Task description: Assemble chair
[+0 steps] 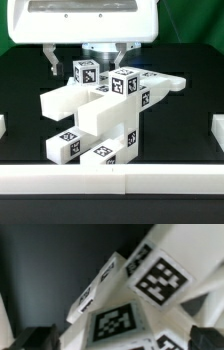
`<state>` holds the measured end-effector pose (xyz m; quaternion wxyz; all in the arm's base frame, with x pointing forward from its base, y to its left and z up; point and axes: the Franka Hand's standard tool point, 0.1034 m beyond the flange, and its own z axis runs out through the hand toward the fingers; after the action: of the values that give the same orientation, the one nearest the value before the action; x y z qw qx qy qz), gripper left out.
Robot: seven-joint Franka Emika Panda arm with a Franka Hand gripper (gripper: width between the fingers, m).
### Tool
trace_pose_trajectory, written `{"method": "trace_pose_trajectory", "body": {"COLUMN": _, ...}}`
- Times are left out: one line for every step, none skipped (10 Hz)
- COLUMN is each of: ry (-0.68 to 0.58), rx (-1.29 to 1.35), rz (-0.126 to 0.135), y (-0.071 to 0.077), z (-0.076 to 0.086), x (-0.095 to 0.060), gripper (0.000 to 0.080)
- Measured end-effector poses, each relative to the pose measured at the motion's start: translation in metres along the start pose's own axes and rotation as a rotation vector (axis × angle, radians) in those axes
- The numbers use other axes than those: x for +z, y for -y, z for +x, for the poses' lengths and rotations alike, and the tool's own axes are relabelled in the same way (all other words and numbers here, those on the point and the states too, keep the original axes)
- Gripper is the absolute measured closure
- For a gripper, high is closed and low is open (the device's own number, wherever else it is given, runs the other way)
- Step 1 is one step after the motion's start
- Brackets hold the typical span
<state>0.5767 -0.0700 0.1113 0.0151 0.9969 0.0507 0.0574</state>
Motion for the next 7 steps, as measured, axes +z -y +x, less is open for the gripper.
{"method": "trace_pose_trajectory", "body": {"ry": 0.002, "rx": -0.037, "rz": -0.004, "y": -0.0005, "z": -0.0001, "x": 0.0000, "gripper": 0.0150}}
{"method": "trace_pose_trajectory", "body": {"ry": 0.004, "rx": -0.126, "rz": -0.007, "y": -0.0022, "z": -0.0006, "x": 0.0000, "gripper": 0.0150}}
{"method": "trace_pose_trajectory", "body": {"ry": 0.004, "rx": -0.172, "rz": -0.008, "y": -0.0031, "z": -0.0007, "x": 0.0001, "gripper": 0.0150}}
{"method": "trace_pose_trajectory", "body": {"ry": 0.004, "rx": -0.178, "rz": -0.009, "y": -0.0033, "z": -0.0009, "x": 0.0001, "gripper": 0.0175}}
{"method": "trace_pose_trajectory", "body": {"ry": 0.004, "rx": -0.175, "rz": -0.009, "y": -0.0033, "z": -0.0009, "x": 0.0001, "gripper": 0.0175}}
{"method": "trace_pose_trajectory", "body": {"ry": 0.004, "rx": -0.160, "rz": -0.009, "y": -0.0034, "z": -0.0009, "x": 0.0002, "gripper": 0.0349}}
{"method": "trace_pose_trajectory", "body": {"ry": 0.004, "rx": -0.139, "rz": -0.009, "y": -0.0034, "z": -0.0010, "x": 0.0002, "gripper": 0.0520}}
